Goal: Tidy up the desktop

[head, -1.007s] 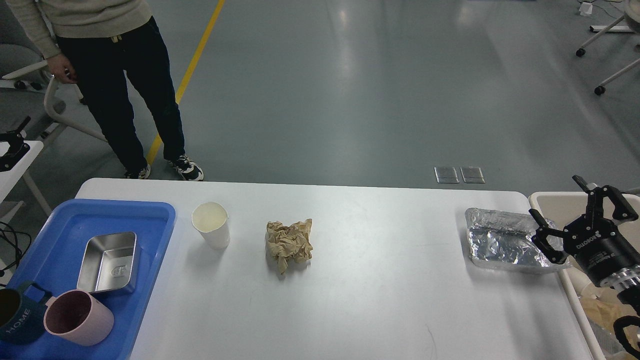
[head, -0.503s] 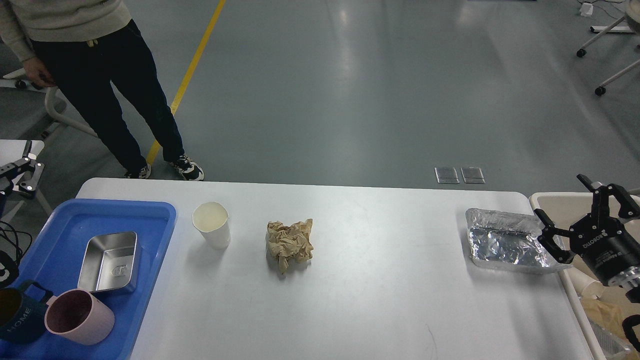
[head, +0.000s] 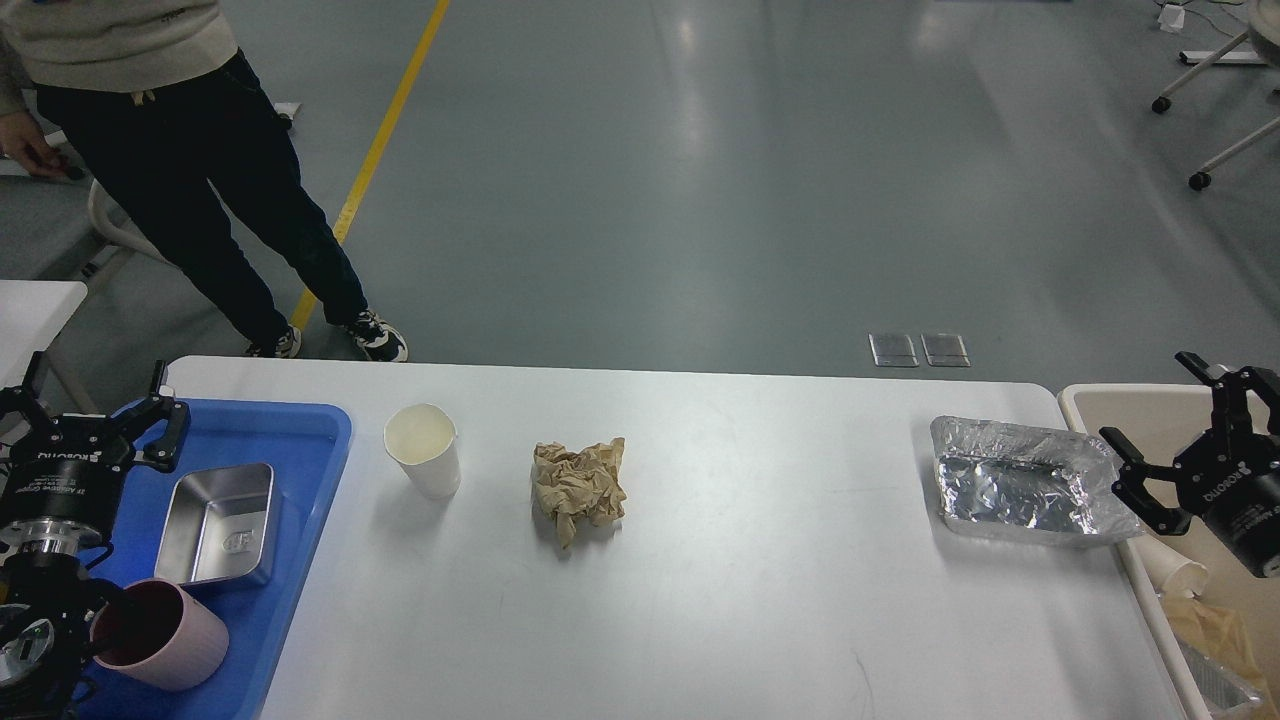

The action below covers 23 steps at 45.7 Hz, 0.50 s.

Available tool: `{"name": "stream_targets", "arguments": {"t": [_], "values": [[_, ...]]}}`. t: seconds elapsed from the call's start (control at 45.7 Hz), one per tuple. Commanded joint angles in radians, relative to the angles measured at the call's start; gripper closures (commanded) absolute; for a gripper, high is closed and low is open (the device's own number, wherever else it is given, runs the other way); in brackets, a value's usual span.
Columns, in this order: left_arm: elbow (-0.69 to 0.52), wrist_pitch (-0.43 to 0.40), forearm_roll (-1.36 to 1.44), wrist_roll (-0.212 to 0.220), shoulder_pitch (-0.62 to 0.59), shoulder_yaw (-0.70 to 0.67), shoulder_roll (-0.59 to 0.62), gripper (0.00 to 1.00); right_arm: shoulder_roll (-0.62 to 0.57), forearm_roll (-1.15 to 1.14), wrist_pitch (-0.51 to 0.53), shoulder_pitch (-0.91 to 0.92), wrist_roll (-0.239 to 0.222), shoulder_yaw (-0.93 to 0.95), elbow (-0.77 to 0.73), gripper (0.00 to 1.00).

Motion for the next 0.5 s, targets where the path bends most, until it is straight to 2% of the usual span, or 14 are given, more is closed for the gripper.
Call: {"name": "stream_targets", "arguments": {"t": [0.0, 0.153, 0.481], "values": [[0.0, 0.006, 0.01, 0.022, 0.002, 0.017, -0.003, 0.04, -0.027, -0.003, 0.0, -0.002, 0.001, -0.003, 0.002, 0.0], [-0.001, 0.01, 0.013, 0.025, -0.001, 0.082, -0.005, 0.04, -0.099, -0.07, 0.0, -0.008, 0.001, -0.003, 0.026, 0.0], [-0.001, 0.018, 0.013, 0.017, -0.008, 0.094, -0.012, 0.04, -0.307, -0.443, 0.011, -0.009, 0.001, -0.003, 0.187, 0.0]]}}
